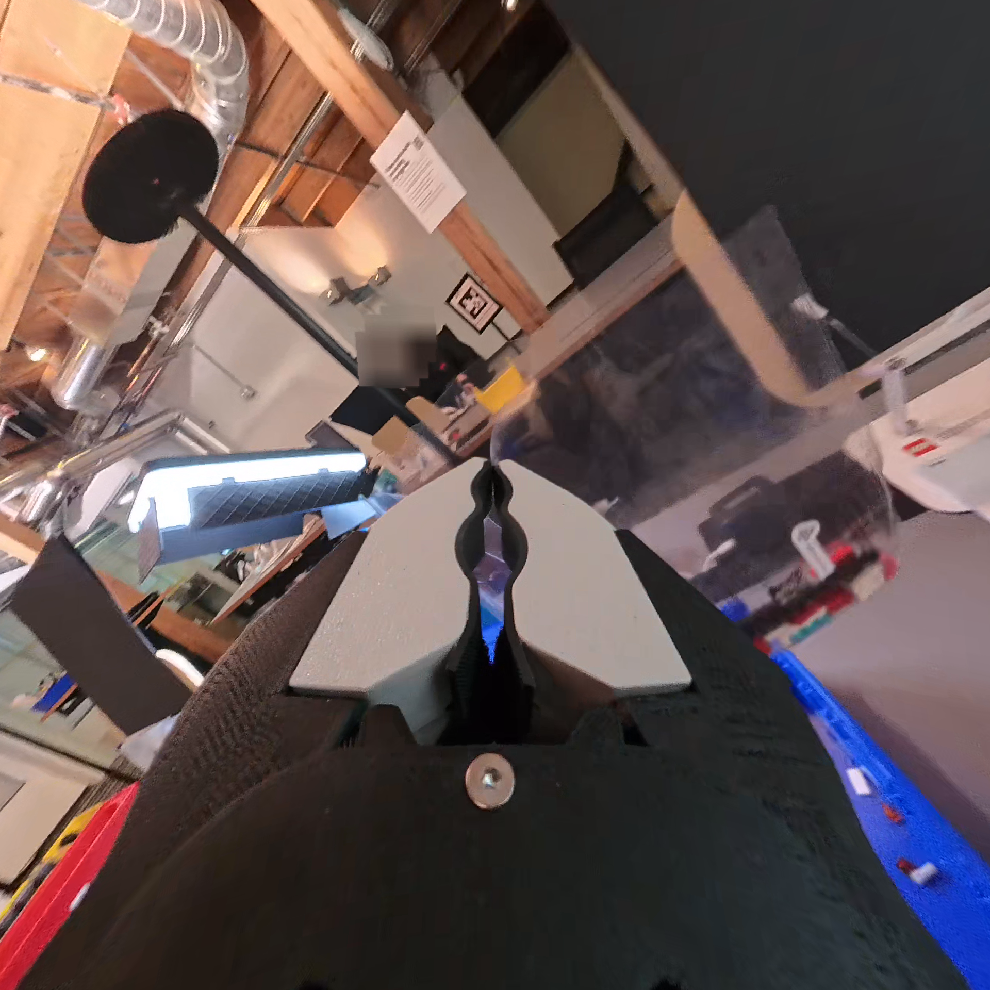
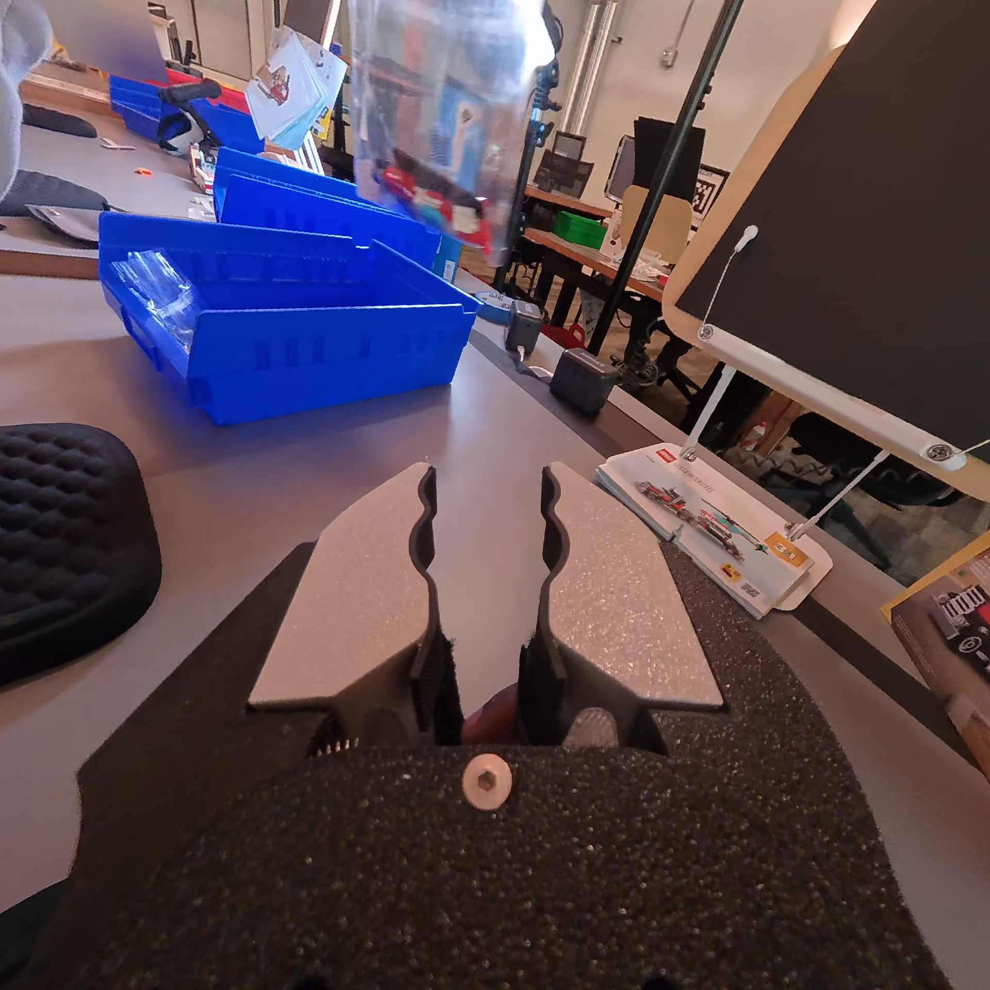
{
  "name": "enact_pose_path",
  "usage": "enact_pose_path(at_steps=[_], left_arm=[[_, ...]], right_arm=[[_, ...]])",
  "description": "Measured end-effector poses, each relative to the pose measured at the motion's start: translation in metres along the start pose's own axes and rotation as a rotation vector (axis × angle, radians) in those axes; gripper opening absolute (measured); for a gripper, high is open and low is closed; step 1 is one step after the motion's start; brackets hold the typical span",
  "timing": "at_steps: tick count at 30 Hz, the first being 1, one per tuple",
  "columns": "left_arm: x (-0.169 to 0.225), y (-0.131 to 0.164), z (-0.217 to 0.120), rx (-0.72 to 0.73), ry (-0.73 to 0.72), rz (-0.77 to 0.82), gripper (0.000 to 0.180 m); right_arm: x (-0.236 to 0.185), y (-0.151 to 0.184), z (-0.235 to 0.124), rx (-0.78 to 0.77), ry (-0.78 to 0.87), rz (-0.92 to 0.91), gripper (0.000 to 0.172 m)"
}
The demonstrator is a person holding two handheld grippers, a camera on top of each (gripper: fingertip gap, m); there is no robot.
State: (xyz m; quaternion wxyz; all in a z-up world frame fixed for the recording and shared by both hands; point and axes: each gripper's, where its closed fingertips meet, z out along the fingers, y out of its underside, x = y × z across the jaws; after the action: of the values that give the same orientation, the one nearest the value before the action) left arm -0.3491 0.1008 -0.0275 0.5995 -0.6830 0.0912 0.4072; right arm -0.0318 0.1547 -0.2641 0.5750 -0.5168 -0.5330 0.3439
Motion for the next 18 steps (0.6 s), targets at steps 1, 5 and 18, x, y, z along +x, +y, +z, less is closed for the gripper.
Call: enact_pose_path(at_steps=[1,5,18], left_arm=[[-0.004,0.008,0.002,-0.024,-0.010,0.001,0.000],[-0.007,0.049,0.013,-0.127,-0.012,0.006,0.000],[0.004,0.116,0.022,-0.198,0.044,-0.101,0.000]], right_arm=[[0.000,0.001,0.000,-0.004,-0.003,0.001,0.037],[0.000,0.003,0.001,-0.011,-0.001,0.007,0.037],[0.002,0.012,0.006,-0.055,0.013,0.000,0.038]])
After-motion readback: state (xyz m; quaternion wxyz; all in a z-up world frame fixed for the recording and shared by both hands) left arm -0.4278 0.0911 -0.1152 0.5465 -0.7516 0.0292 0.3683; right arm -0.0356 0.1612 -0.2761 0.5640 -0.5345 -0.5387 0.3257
